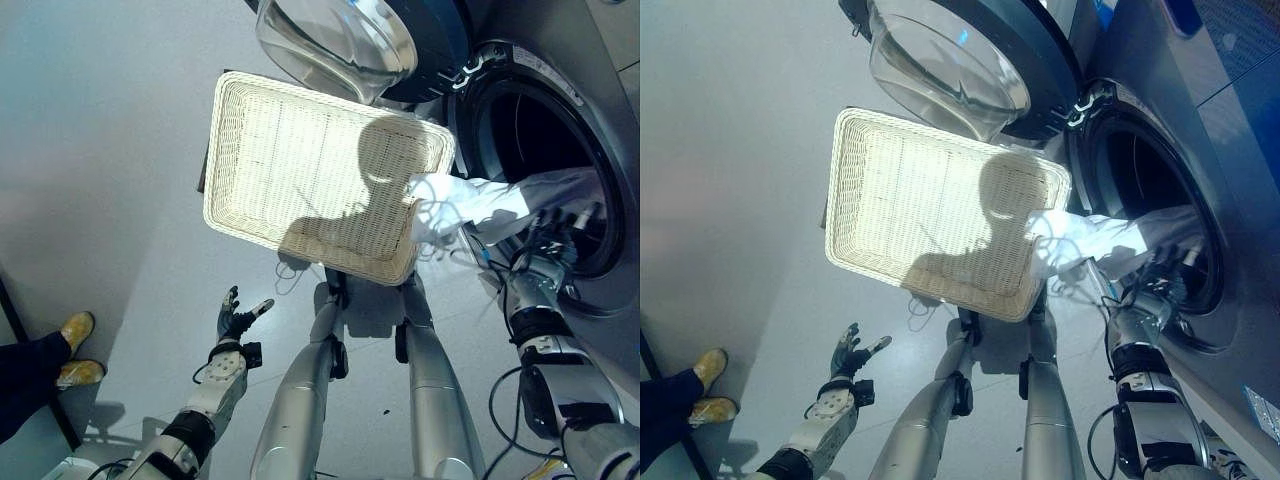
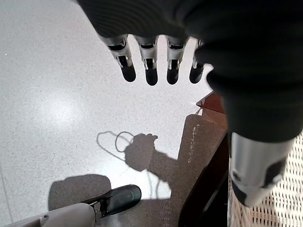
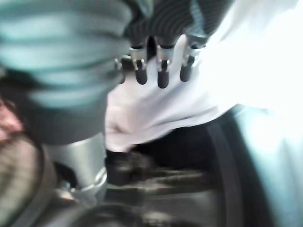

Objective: Put the clothes into the washing machine.

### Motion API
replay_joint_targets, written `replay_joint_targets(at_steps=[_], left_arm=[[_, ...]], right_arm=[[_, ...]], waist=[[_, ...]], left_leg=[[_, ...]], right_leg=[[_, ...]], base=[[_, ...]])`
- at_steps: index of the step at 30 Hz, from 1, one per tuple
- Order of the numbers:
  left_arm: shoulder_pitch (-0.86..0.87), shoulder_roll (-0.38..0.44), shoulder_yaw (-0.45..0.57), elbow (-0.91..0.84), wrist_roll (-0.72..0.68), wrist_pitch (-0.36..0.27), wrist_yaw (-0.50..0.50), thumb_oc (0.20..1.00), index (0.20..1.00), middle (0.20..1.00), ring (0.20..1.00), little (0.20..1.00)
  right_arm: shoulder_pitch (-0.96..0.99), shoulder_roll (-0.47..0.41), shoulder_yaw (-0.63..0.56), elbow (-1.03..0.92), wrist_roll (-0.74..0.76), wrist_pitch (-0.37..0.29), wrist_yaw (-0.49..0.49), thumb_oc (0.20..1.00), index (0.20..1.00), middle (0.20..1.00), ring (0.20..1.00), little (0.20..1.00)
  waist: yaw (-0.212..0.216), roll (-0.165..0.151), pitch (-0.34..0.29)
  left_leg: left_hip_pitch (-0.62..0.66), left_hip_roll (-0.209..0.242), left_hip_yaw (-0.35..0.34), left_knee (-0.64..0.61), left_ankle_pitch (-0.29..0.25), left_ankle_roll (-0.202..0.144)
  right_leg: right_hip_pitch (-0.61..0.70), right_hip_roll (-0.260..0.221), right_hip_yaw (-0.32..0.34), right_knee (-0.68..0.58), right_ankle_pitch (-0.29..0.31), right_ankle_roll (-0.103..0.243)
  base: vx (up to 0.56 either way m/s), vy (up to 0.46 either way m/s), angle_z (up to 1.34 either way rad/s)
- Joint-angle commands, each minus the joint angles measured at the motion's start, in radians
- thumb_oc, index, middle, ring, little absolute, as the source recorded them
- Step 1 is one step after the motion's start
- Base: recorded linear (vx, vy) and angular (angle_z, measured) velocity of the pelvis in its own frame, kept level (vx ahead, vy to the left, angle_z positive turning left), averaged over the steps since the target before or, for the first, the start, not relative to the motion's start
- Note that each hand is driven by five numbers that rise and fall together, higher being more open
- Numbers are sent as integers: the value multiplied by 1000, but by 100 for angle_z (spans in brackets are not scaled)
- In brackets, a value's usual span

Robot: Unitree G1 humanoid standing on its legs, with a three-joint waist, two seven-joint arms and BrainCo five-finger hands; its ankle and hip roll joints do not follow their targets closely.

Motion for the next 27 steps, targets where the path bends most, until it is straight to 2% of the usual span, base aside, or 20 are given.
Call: replay_joint_targets(at_steps=[1,3,5,6,7,8,9,10,11,12,13,14,15,16,19,21,23,24,26,27], left_arm=[[9,-18,32,40,22,-20,7,1000,1000,1000,1000,1000],[13,-23,31,33,26,-23,9,1000,1000,1000,1000,1000],[19,-33,31,29,30,-29,15,1000,1000,1000,1000,1000],[20,-37,31,28,31,-32,17,1000,1000,1000,1000,1000],[21,-44,26,25,31,-35,26,1000,1000,1000,1000,1000],[22,-52,25,20,32,-37,36,1000,1000,1000,1000,1000],[24,-55,25,18,33,-39,39,1000,1000,1000,1000,1000],[28,-61,28,18,37,-46,43,1000,1000,1000,1000,1000],[28,-60,29,20,36,-50,42,1000,1000,1000,1000,1000],[29,-59,29,21,36,-51,42,1000,1000,1000,1000,1000],[28,-56,42,24,42,-49,34,1000,1000,1000,1000,1000],[28,-55,44,25,43,-47,34,1000,1000,1000,1000,1000],[22,-52,50,40,40,-49,24,1000,1000,1000,1000,1000],[21,-52,50,40,39,-49,24,1000,1000,1000,1000,1000],[13,-56,56,71,34,-54,4,1000,1000,1000,1000,1000],[2,-64,51,91,36,-55,0,1000,1000,1000,1000,1000],[-7,-74,44,99,33,-50,3,1000,1000,1000,1000,1000],[-17,-85,37,106,30,-48,8,1000,1000,1000,1000,1000],[-20,-88,34,107,30,-47,10,1000,1000,1000,1000,1000],[-32,-102,24,116,28,-41,9,1000,1000,1000,1000,1000]], right_arm=[[77,-34,31,-3,-256,-12,25,1000,1000,1000,1000,1000],[99,-21,61,-15,-362,-58,-29,1000,1000,1000,1000,1000],[122,-7,95,-50,-540,-131,-142,1000,1000,1000,1000,1000],[131,-1,114,-71,-650,-167,-232,1000,1000,1000,1000,1000],[142,6,141,-110,-829,-206,-371,1000,1000,1000,1000,1000],[150,4,187,-166,-1005,-196,-513,1000,1000,1000,1000,1000],[155,6,200,-189,-1066,-171,-528,1000,1000,1000,1000,1000],[163,5,250,-231,-1110,-117,-494,1000,1000,1000,1000,1000],[170,6,275,-244,-1125,-104,-471,1000,1000,1000,1000,1000],[173,7,280,-247,-1118,-95,-449,1000,1000,1000,1000,1000],[190,17,316,-259,-1050,-58,-364,1000,1000,1000,1000,1000],[192,19,320,-257,-1037,-46,-338,1000,1000,1000,1000,1000],[201,33,343,-229,-951,27,-235,1000,1000,1000,1000,1000],[201,33,344,-226,-935,36,-225,1000,1000,1000,1000,1000],[210,71,335,-95,-688,176,9,1000,1000,1000,1000,1000],[196,90,317,-26,-545,237,103,1000,1000,1000,1000,1000],[181,103,296,10,-471,273,148,1000,1000,1000,1000,1000],[160,108,275,46,-409,315,180,1000,1000,1000,1000,1000],[152,107,268,57,-388,327,193,1000,1000,1000,1000,1000],[105,106,224,106,-281,390,214,1000,1000,1000,1000,1000]], waist=[[-12,48,-19],[-13,46,-19],[-16,45,-19],[-18,44,-19],[-21,44,-19],[-25,44,-19],[-26,44,-19],[-27,42,-19],[-28,40,-19],[-28,39,-19],[-26,32,-19],[-26,31,-19],[-24,26,-19],[-24,25,-19],[-16,26,-19],[-12,31,-19],[-8,38,-19],[-5,46,-19],[-4,49,-19],[3,65,-19]], left_leg=[[-62,-16,-26,117,-41,-62],[-65,-16,-26,116,-39,-60],[-69,-16,-26,114,-38,-58],[-71,-16,-25,113,-37,-58],[-72,-16,-23,109,-34,-57],[-77,-16,-21,106,-31,-56],[-78,-16,-20,104,-30,-56],[-81,-16,-19,100,-28,-56],[-84,-16,-20,99,-27,-56],[-84,-15,-20,99,-27,-56],[-87,-15,-22,100,-26,-57],[-87,-15,-23,100,-26,-57],[-89,-13,-24,100,-24,-59],[-89,-13,-24,100,-23,-60],[-85,-10,-26,99,-22,-61],[-80,-11,-27,101,-22,-62],[-77,-12,-27,99,-20,-62],[-75,-13,-28,97,-18,-64],[-75,-13,-28,96,-17,-64],[-72,-15,-28,94,-15,-65]], right_leg=[[10,34,-88,128,-117,36],[7,35,-89,129,-116,36],[3,35,-88,127,-113,37],[1,35,-87,126,-111,38],[-2,35,-86,124,-108,39],[-7,35,-84,121,-104,39],[-9,35,-83,119,-102,40],[-13,35,-82,116,-102,40],[-15,34,-82,116,-102,40],[-16,34,-82,116,-102,40],[-17,33,-86,117,-102,42],[-17,33,-86,117,-102,43],[-17,32,-89,117,-103,43],[-17,32,-89,118,-103,43],[-12,31,-91,119,-106,42],[-8,30,-92,121,-109,42],[-6,29,-93,123,-110,42],[-5,27,-93,125,-113,43],[-5,27,-92,126,-113,43],[-4,21,-94,124,-113,45]], base=[[0,0,0],[0,0,0],[-8,21,2],[-20,62,2],[-25,80,-1],[-26,74,-3],[-39,71,-3],[-36,47,-1],[-33,36,1],[0,0,0],[0,0,0],[-32,3,-1],[0,0,0],[0,0,0],[-2,10,0],[4,41,3],[7,50,3],[7,47,1],[11,41,1],[16,42,2]])
